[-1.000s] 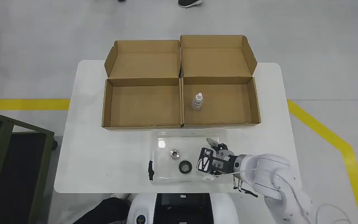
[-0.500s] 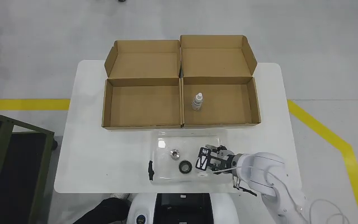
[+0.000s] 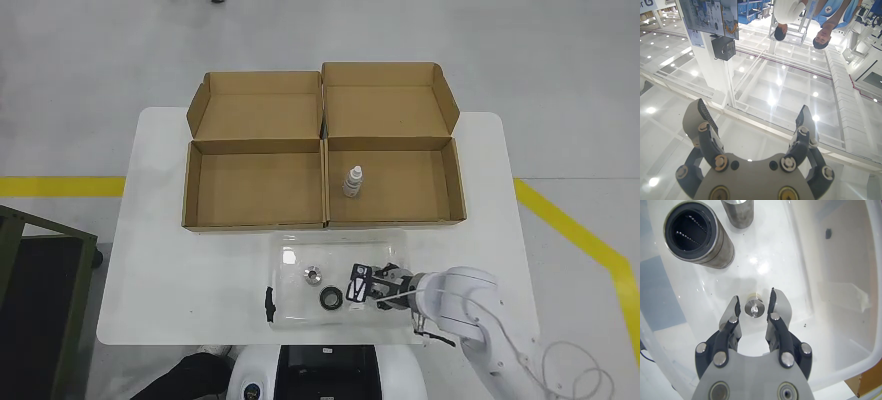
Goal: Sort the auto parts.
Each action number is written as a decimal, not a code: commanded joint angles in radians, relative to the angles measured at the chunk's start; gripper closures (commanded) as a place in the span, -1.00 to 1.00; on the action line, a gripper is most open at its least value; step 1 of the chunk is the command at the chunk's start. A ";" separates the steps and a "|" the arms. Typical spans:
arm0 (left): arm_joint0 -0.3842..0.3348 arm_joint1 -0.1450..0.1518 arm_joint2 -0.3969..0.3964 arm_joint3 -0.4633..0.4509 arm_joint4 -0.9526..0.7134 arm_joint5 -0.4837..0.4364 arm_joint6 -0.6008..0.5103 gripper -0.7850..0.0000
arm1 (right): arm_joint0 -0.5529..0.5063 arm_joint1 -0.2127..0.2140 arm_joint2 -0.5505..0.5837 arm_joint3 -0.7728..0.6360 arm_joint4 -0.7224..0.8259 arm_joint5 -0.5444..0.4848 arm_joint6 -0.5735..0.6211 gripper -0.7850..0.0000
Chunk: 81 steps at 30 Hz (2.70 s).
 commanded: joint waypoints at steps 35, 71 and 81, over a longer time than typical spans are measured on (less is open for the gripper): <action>0.000 0.000 0.000 0.000 0.000 0.000 0.000 -1.00 | -0.016 0.002 0.010 -0.062 0.256 0.133 -0.658 1.00; 0.000 0.000 0.000 0.000 0.000 0.000 0.000 -1.00 | 0.064 -0.028 0.071 -0.078 0.683 0.069 -1.057 1.00; 0.000 0.000 0.000 0.000 0.000 0.000 0.000 -1.00 | 0.068 -0.031 0.075 -0.068 0.644 0.059 -1.038 1.00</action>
